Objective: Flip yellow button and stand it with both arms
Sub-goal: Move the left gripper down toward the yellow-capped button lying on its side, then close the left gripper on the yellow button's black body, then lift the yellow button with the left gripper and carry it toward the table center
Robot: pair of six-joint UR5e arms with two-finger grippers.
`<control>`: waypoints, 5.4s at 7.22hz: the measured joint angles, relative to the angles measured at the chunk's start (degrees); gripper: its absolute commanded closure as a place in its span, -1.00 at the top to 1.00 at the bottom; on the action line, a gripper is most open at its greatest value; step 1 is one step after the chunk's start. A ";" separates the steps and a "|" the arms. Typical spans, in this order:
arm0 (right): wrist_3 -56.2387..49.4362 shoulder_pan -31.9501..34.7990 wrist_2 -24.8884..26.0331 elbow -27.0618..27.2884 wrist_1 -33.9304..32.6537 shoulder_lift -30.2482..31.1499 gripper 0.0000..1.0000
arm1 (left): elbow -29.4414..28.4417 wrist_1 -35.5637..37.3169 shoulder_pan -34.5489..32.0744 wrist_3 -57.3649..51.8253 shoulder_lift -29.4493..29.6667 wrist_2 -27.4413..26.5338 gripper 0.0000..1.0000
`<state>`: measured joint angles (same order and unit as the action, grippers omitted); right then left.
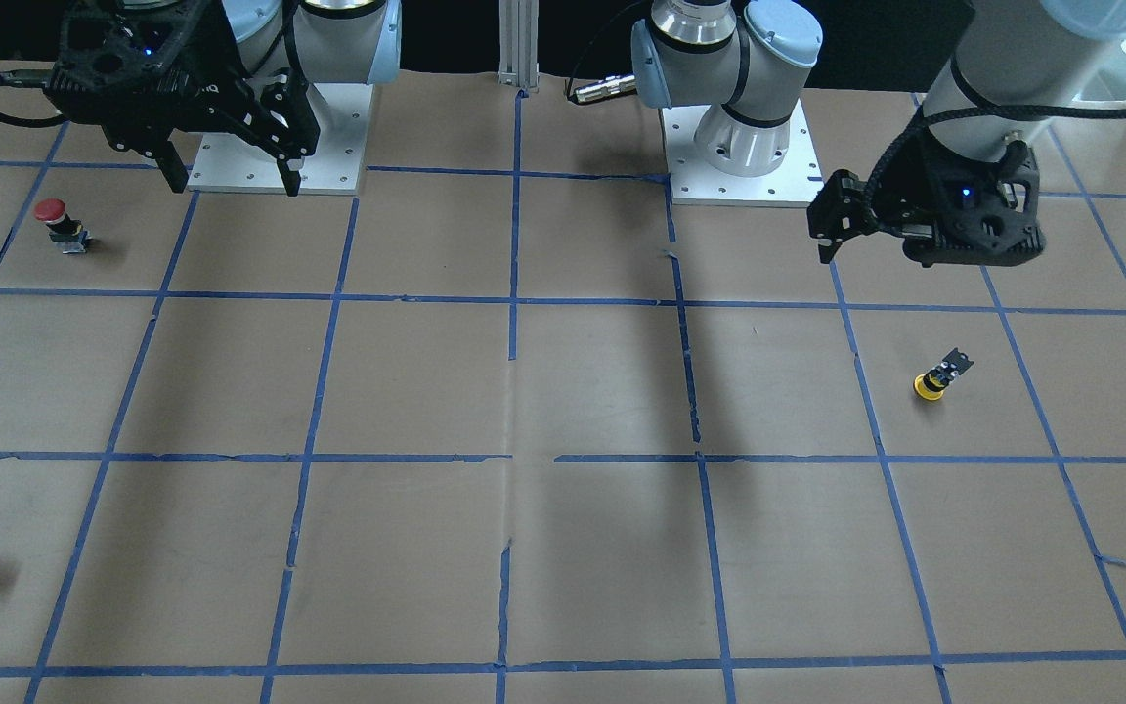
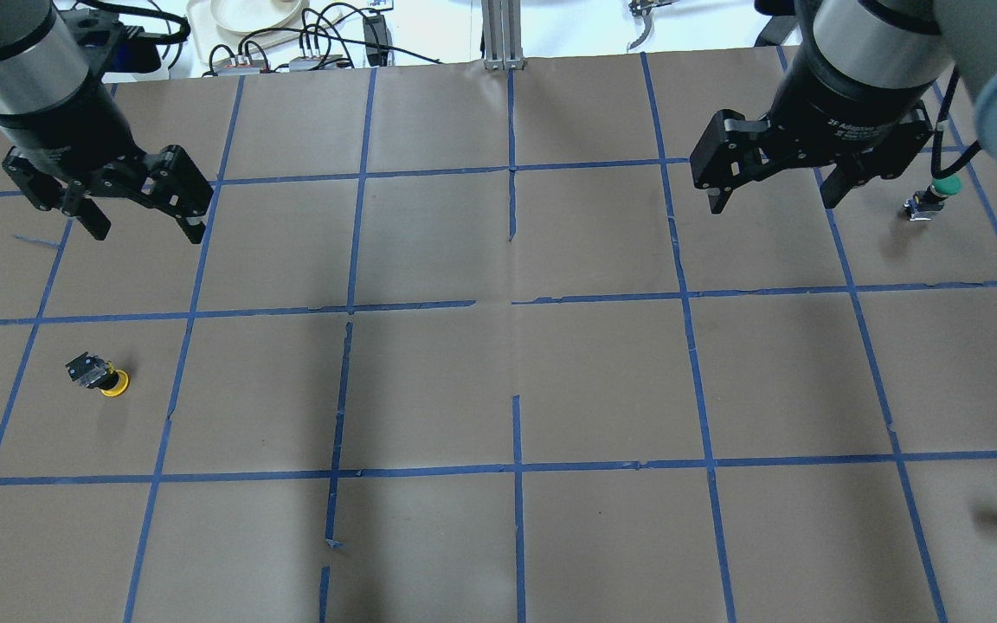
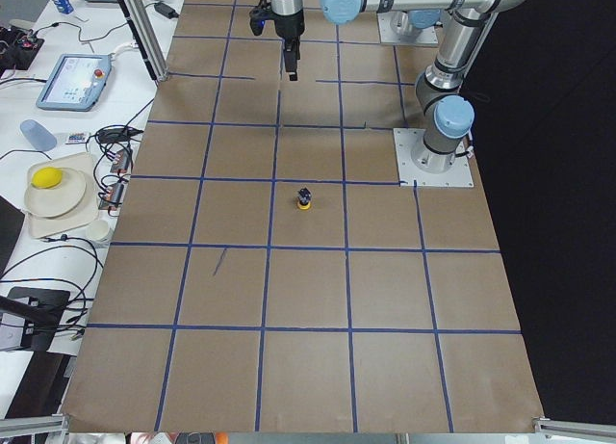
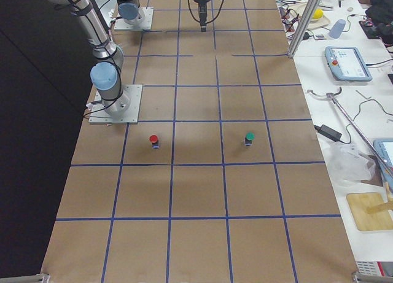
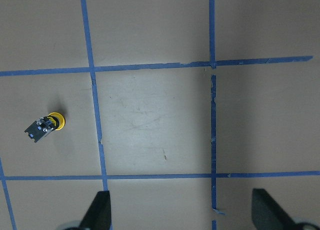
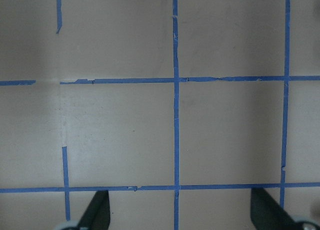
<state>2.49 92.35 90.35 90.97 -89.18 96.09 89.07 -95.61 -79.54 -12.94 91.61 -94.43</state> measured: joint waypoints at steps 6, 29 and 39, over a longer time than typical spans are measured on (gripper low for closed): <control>0.00 0.05 0.00 0.03 0.06 0.05 1.00 | 5.47 9.98 17.45 -34.28 6.96 0.02 0.97; -0.03 0.29 -0.03 0.06 0.04 0.14 1.00 | 24.51 32.03 27.52 -83.38 8.20 10.42 -0.74; -0.51 -0.14 0.03 -0.44 -0.21 0.08 0.99 | 21.27 -37.15 17.52 -79.66 -3.14 74.21 -0.73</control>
<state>1.98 92.20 90.38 90.52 -89.39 96.17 110.34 -132.76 -62.02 -92.61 88.47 -20.22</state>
